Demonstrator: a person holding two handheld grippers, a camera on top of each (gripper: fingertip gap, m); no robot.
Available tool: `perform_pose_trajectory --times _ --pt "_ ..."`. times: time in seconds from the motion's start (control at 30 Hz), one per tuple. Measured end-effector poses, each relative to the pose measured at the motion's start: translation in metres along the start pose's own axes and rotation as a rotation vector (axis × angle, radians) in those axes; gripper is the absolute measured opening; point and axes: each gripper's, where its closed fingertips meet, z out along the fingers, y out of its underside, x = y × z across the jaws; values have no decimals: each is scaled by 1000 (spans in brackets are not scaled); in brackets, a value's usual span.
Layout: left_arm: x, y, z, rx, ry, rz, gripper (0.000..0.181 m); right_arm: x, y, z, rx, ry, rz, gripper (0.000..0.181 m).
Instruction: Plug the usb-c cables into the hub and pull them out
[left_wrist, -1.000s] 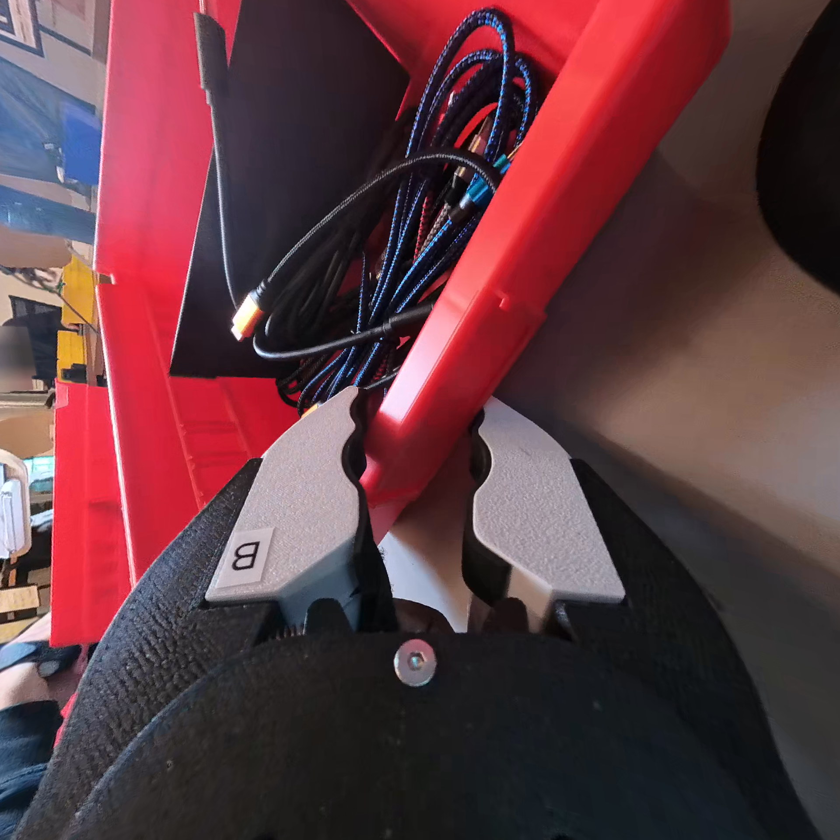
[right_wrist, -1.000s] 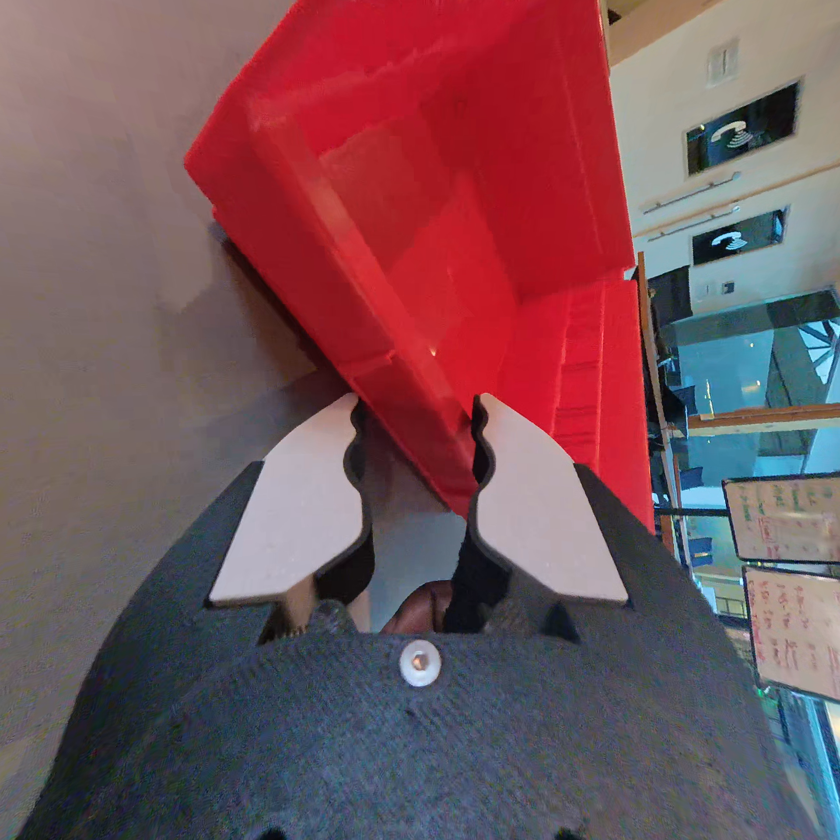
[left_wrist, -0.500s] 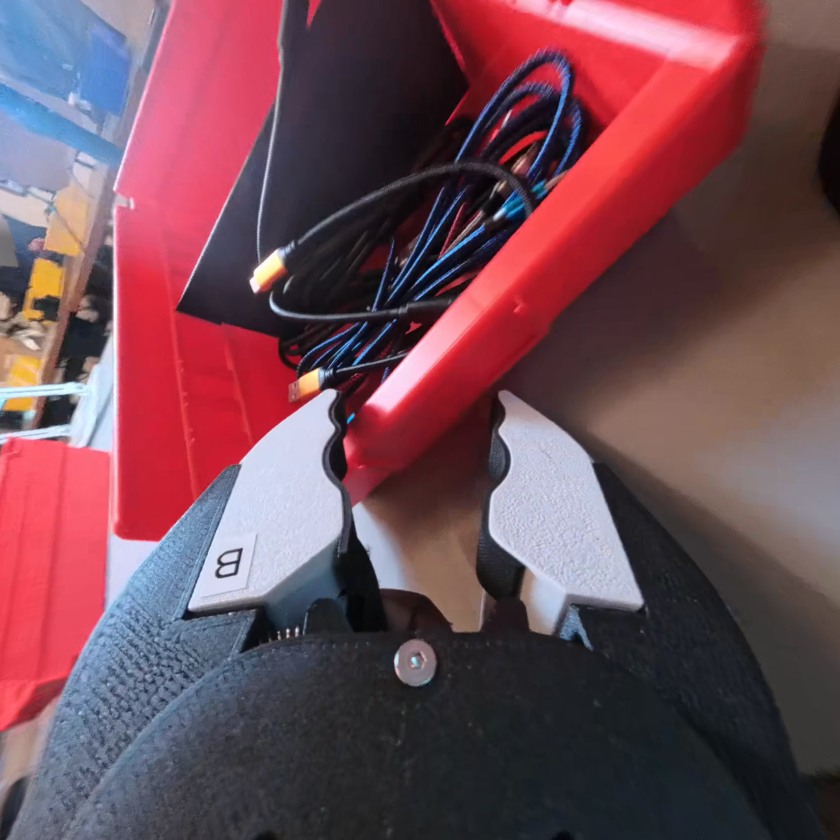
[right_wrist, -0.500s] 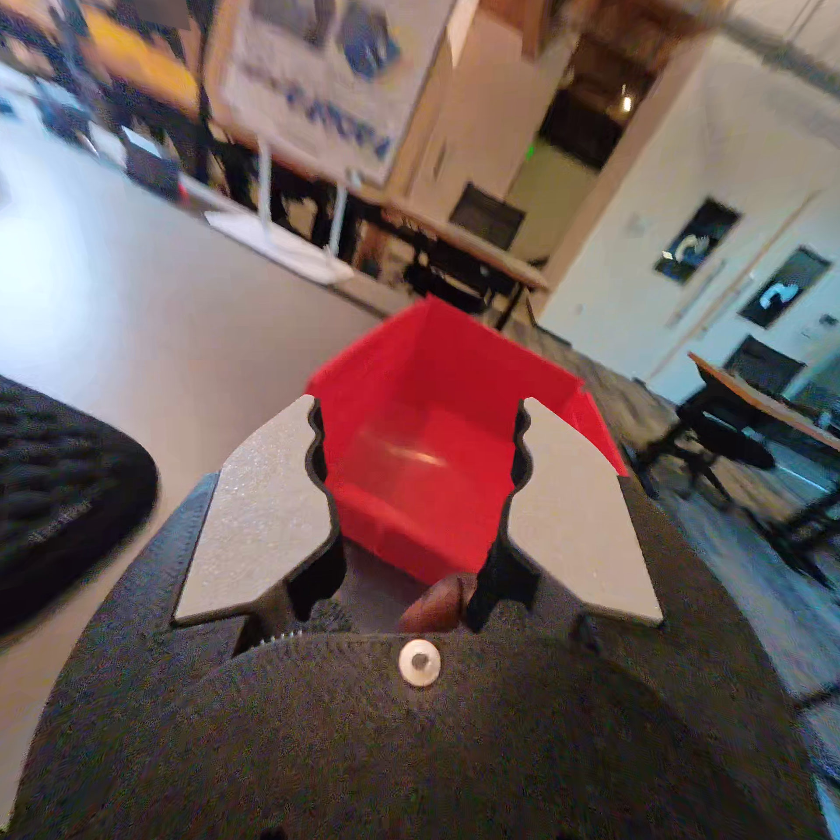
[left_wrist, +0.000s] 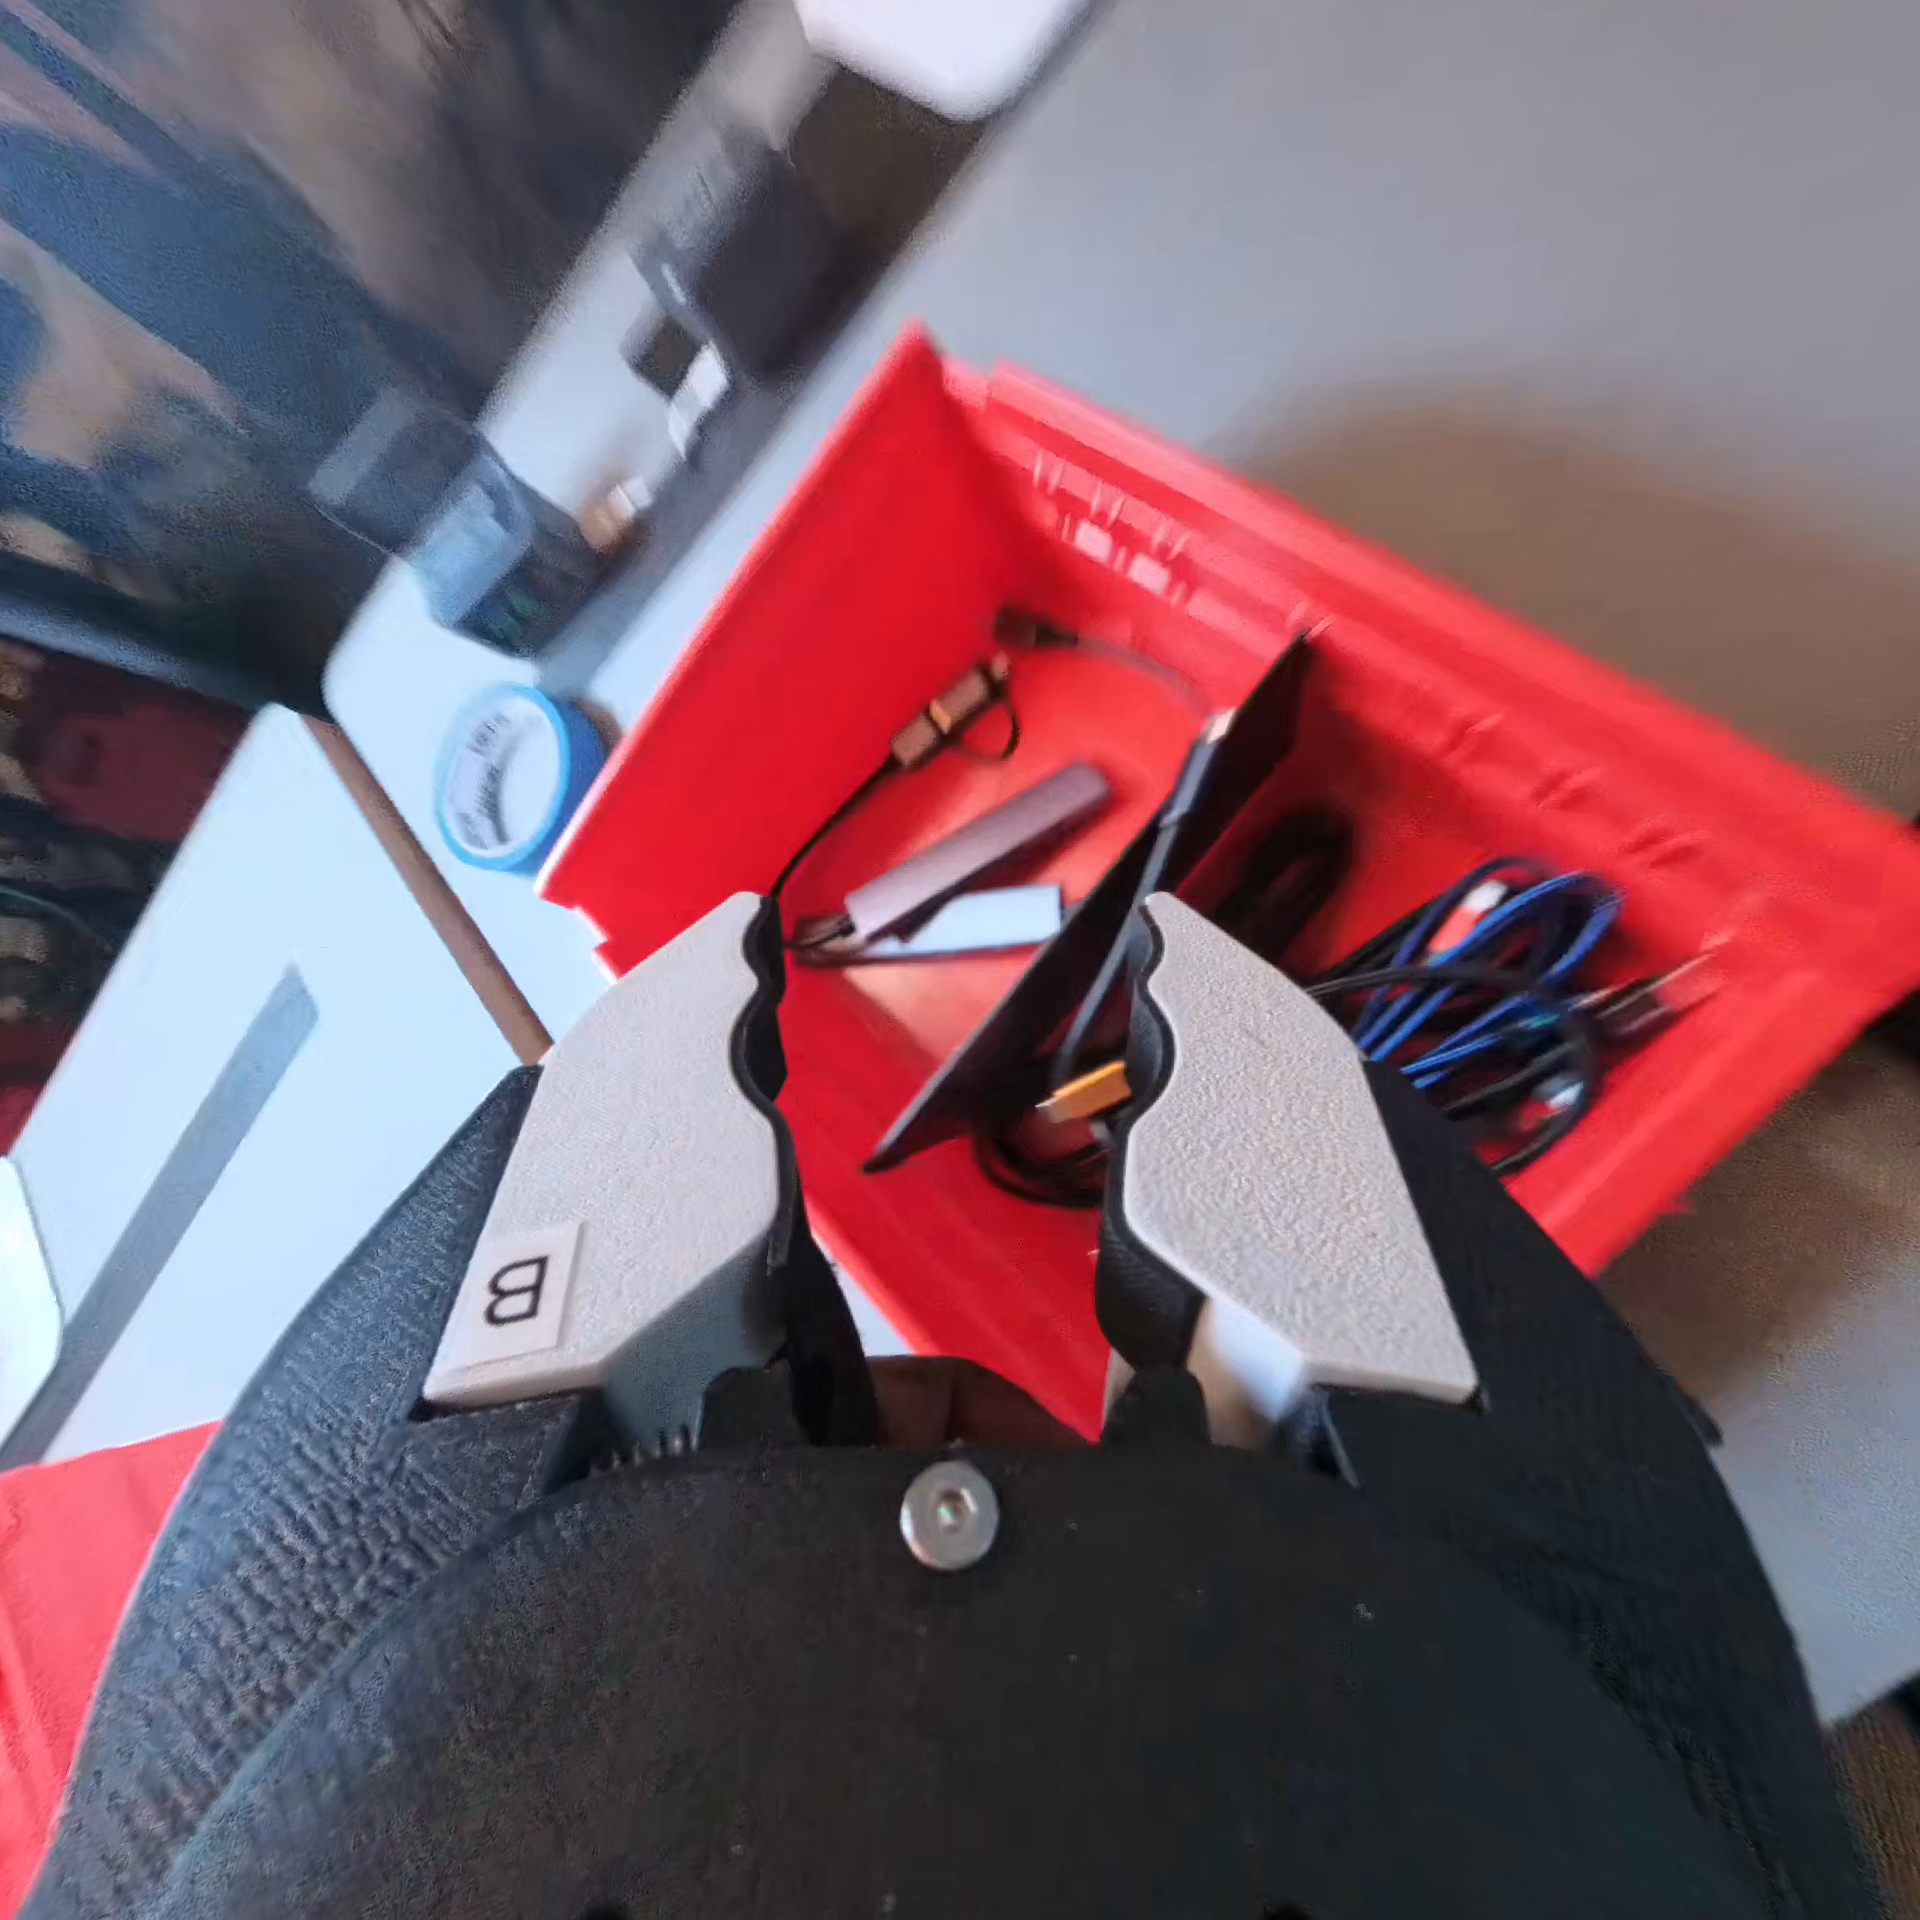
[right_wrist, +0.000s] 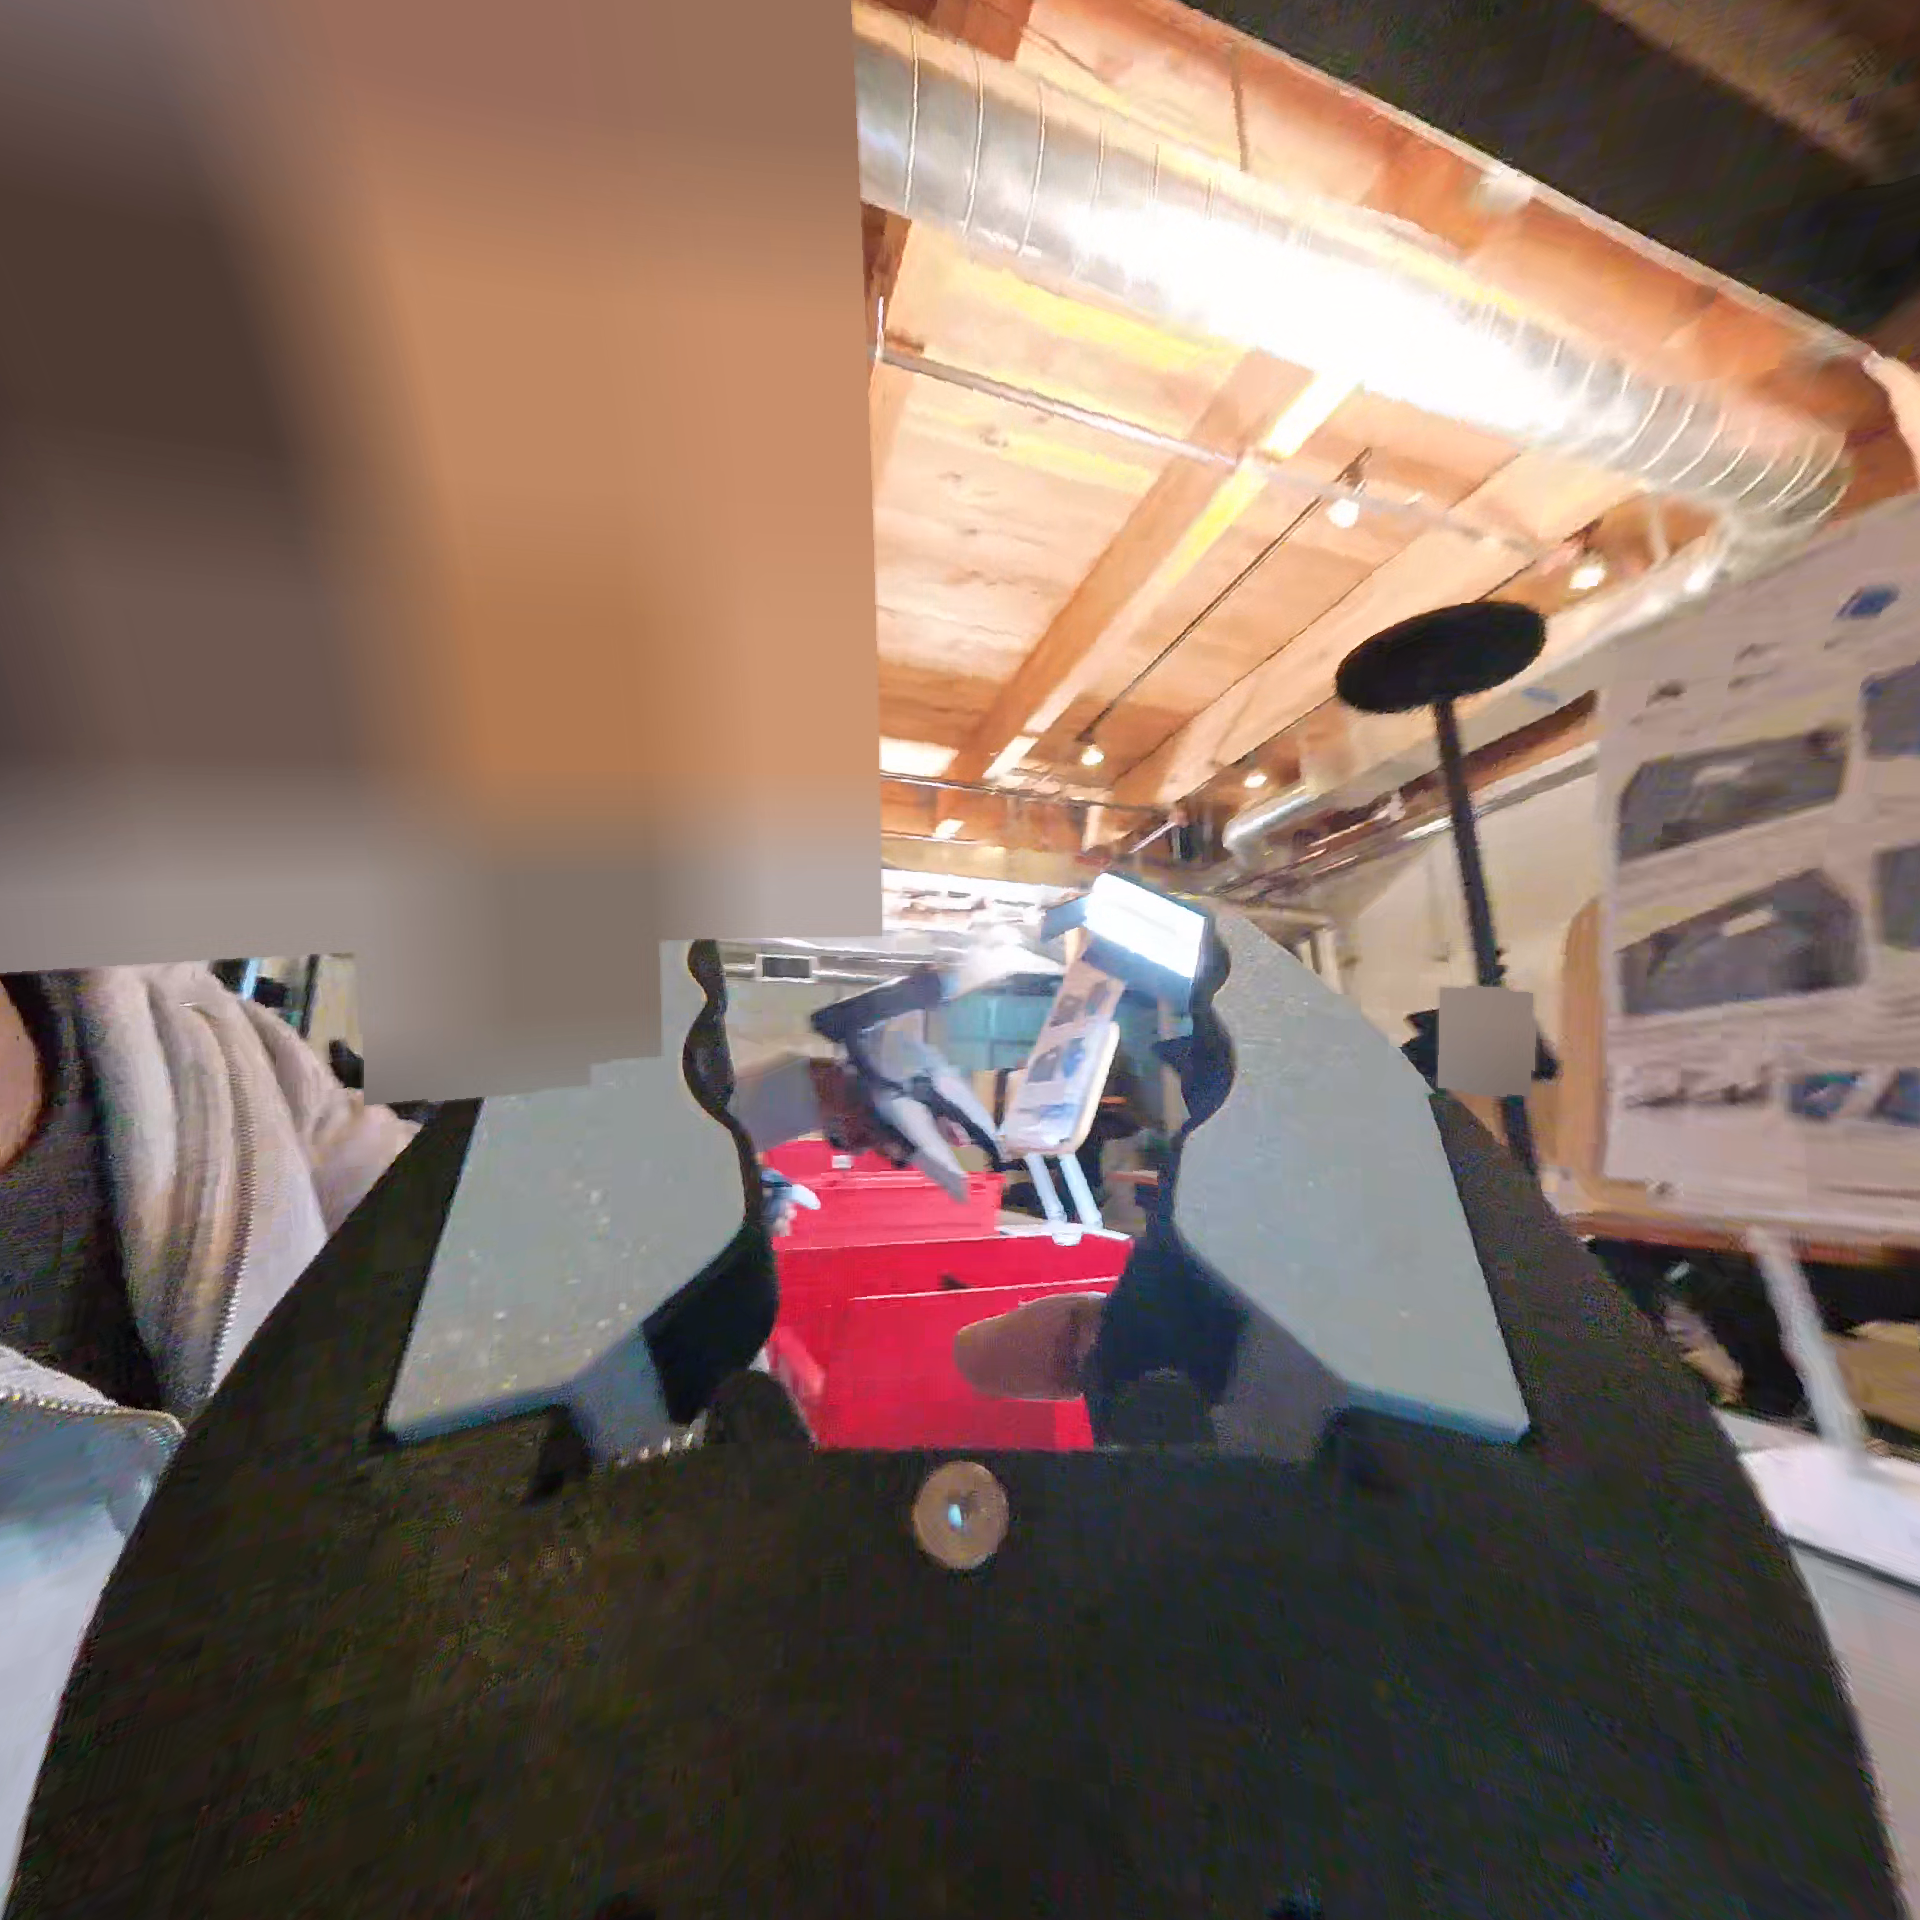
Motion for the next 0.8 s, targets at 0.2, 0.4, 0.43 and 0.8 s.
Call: perform_pose_trajectory --times 0.2,0.4,0.43,0.8 --pt "-30 40 90 -510 263 296 64 -10 51 13 -122 -56 45 83" --pt "-8 51 129 -665 463 439 62 5 46 8 -94 1 82 76" --pt "-7 50 135 -662 464 457 62 7 44 7 -87 6 82 75" --pt "17 68 151 -760 574 492 29 4 64 8 -213 28 -27 70"
